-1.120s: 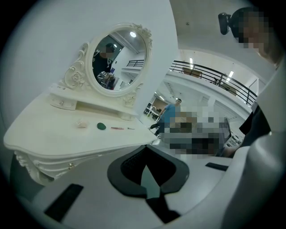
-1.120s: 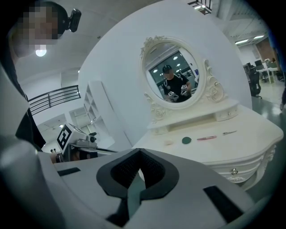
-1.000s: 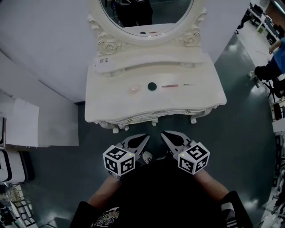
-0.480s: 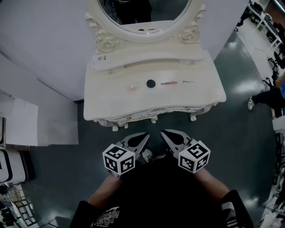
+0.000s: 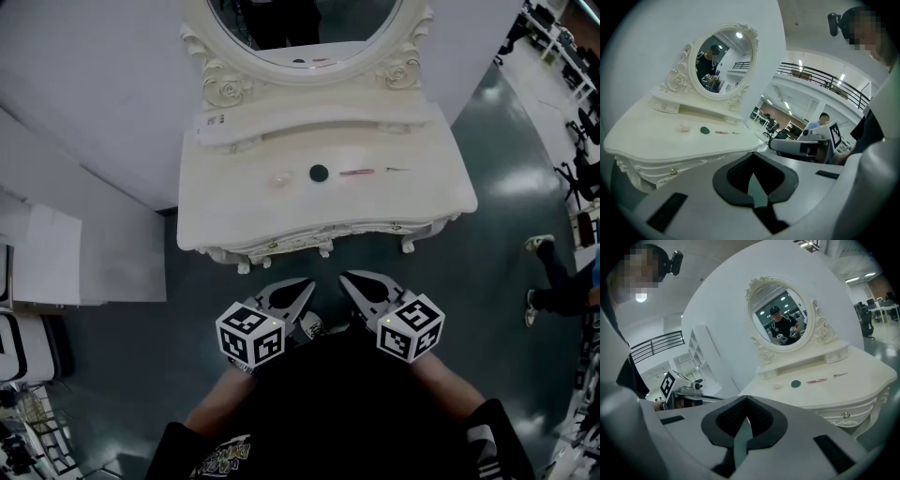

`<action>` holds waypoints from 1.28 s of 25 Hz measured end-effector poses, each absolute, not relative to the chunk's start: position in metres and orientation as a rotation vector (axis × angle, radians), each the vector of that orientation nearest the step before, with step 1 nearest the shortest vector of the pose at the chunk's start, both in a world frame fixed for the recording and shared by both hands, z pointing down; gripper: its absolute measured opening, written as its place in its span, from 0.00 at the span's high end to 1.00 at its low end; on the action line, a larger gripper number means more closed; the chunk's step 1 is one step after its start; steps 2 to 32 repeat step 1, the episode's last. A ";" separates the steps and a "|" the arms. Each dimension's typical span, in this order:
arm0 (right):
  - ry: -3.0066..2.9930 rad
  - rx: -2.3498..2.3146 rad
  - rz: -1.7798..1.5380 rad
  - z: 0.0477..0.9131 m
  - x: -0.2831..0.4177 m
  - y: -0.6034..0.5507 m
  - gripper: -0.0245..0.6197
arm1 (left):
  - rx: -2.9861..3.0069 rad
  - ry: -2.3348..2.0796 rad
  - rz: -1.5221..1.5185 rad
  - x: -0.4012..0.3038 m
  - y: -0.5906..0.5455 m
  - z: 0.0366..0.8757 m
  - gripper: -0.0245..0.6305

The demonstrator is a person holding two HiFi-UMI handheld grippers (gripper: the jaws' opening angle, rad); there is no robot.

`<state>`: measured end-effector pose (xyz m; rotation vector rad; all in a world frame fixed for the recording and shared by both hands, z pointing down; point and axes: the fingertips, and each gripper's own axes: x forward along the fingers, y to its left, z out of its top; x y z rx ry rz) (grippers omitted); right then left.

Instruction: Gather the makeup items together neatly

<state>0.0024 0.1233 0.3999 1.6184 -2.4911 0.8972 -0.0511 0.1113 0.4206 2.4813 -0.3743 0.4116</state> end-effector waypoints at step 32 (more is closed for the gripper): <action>-2.492 1.618 0.897 0.400 0.002 0.124 0.92 | 2.482 -0.375 0.411 -0.051 0.112 0.421 0.95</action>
